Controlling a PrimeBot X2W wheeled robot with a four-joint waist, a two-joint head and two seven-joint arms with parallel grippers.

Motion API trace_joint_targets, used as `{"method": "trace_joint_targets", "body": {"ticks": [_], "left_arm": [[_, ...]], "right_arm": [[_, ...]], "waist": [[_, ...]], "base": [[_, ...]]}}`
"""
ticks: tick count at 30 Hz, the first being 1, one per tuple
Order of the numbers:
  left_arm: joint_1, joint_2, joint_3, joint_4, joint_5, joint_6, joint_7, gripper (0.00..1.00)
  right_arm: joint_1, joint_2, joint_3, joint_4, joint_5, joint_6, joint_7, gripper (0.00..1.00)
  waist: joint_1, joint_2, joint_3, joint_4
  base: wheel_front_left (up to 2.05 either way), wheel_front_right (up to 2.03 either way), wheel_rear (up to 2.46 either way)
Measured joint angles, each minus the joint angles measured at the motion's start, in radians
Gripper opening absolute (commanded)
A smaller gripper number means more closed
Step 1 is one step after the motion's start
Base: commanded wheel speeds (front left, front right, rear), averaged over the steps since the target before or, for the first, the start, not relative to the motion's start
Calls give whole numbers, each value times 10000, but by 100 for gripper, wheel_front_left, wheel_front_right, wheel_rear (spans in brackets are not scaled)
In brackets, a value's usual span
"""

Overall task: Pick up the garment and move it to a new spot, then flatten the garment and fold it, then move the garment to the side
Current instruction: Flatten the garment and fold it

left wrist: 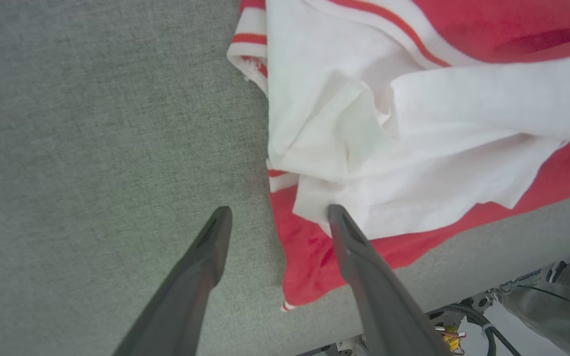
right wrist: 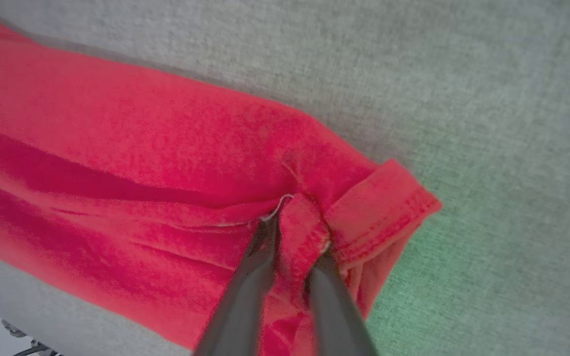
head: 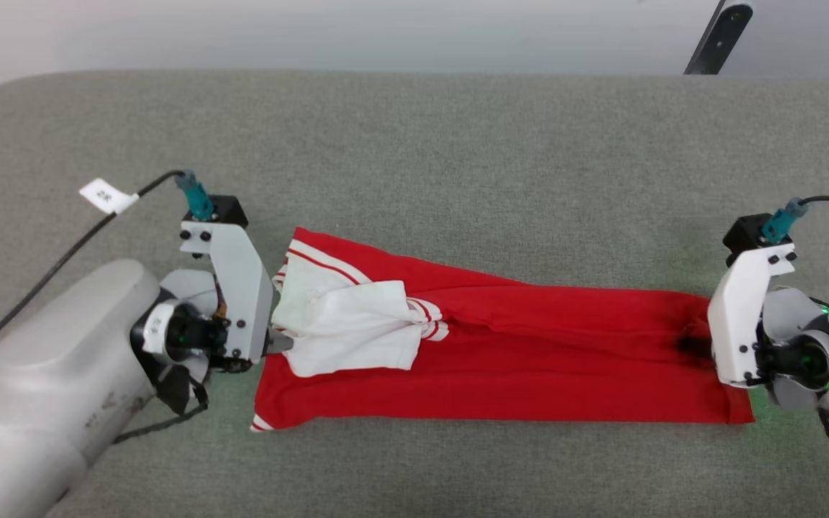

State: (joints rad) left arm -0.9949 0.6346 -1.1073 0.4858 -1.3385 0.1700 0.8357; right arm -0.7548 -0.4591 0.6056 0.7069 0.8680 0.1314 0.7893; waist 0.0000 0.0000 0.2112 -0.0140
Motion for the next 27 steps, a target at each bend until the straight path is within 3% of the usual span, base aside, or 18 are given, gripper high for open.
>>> {"method": "trace_joint_targets", "body": {"ticks": [6,10,18,27], "left_arm": [[321,73,13,-102,119,44,-596,100],[717,151,69,-207,328,-217,-1526,100],[1716,412,364,-752,1141,-740,-4560,100],[3178,642,1018,-1609,1935,-82,-8385,100]], "right_arm": [[-85,257,-226,353,-165,0,46,100],[296,201,-414,330,-169,0,56,100],[1624,-94,-934,-535,-163,-2,-642,100],[3207,-397,-1476,-2439,-669,-4,-2986,100]], "waist": [[0,0,-376,32],[0,0,-808,42],[0,0,-1900,46],[0,0,-2767,97]], "base": [[0,0,0],[0,0,0],[0,0,0],[0,0,0]]}}
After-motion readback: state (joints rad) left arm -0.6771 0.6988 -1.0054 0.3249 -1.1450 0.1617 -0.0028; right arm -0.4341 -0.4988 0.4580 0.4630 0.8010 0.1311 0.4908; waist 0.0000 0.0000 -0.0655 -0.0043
